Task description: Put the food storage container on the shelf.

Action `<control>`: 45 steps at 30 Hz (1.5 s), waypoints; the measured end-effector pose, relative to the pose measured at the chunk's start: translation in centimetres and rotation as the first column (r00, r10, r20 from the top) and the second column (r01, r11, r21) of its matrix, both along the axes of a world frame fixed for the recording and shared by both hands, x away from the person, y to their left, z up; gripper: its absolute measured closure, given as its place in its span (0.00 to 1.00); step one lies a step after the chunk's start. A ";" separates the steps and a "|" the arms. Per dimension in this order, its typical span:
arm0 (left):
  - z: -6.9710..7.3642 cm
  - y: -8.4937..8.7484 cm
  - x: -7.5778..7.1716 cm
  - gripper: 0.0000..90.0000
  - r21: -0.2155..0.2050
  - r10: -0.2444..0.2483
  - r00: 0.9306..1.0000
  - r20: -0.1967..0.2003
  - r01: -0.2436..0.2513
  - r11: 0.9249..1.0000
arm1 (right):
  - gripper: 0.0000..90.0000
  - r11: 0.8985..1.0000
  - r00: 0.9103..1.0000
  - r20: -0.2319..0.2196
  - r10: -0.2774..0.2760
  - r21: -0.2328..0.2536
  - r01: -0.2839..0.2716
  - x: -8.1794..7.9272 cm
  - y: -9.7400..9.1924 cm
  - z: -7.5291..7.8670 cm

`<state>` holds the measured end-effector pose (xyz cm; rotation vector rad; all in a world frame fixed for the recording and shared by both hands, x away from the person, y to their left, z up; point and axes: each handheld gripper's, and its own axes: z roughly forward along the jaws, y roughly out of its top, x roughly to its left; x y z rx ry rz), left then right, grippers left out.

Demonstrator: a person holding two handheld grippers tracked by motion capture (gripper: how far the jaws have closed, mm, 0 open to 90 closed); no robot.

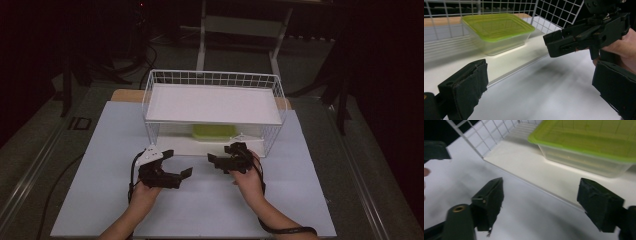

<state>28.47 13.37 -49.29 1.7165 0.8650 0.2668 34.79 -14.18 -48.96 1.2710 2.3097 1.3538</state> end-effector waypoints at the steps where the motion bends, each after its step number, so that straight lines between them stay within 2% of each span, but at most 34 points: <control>1: 0.1 -0.1 0.0 0.01 -0.005 -0.006 1.000 0.001 0.006 1.000 | 0.20 1.000 1.000 0.010 0.012 -0.005 -0.012 -0.1 -0.2 0.1; 3: 0.3 -0.2 -0.1 0.01 0.004 -0.021 1.000 0.000 0.021 1.000 | 0.19 0.999 0.999 0.015 0.035 0.013 -0.035 -0.4 -0.5 0.3; 8: 0.9 -0.7 -0.2 0.01 0.013 -0.067 0.998 0.020 0.067 0.998 | 0.17 0.996 0.995 0.058 0.082 -0.019 -0.081 -1.5 -0.9 0.7; 10: 1.1 -0.8 -0.3 0.01 0.007 -0.078 0.997 0.018 0.078 0.997 | 0.17 0.995 0.994 0.055 0.098 -0.007 -0.098 -1.9 -1.1 0.8; 15: 1.4 -0.7 -1.0 0.01 0.006 -0.099 0.995 0.018 0.099 0.995 | 0.17 0.995 0.992 0.073 0.099 0.021 -0.101 -3.0 -2.2 1.3; 21: 1.5 0.0 -1.9 0.01 -0.015 -0.123 0.992 0.018 0.123 0.992 | 0.17 0.991 0.988 0.084 0.128 0.023 -0.130 -4.1 -3.4 1.8; 26: 1.6 0.5 -2.7 0.01 -0.017 -0.158 0.987 0.024 0.158 0.987 | 0.19 0.989 0.982 0.121 0.143 0.010 -0.146 -5.1 -4.5 2.2; 31: 1.7 0.9 -3.2 0.01 -0.018 -0.167 0.986 0.028 0.167 0.986 | 0.19 0.989 0.979 0.143 0.143 0.011 -0.146 -5.8 -5.4 2.5; 33: 1.9 1.1 -3.5 0.01 -0.018 -0.167 0.986 0.030 0.167 0.986 | 0.19 0.989 0.976 0.162 0.144 0.016 -0.149 -6.5 -6.2 2.8; 39: 2.1 1.9 -4.5 0.01 -0.013 -0.166 0.985 0.045 0.167 0.986 | 0.19 0.989 0.973 0.182 0.140 0.011 -0.144 -7.5 -7.9 3.0; 41: 2.0 2.1 -4.7 0.01 0.005 -0.172 0.984 0.055 0.172 0.985 | 0.18 0.991 0.975 0.177 0.131 0.014 -0.136 -7.7 -8.6 3.0; 43: 1.9 2.3 -5.0 0.01 0.046 -0.173 0.983 0.066 0.170 0.984 | 0.17 0.994 0.977 0.189 0.100 0.017 -0.105 -8.0 -9.4 2.9; 45: 1.7 2.7 -5.2 0.01 0.055 -0.172 0.983 0.062 0.169 0.984 | 0.17 0.995 0.976 0.197 0.097 0.011 -0.101 -8.2 -9.9 2.9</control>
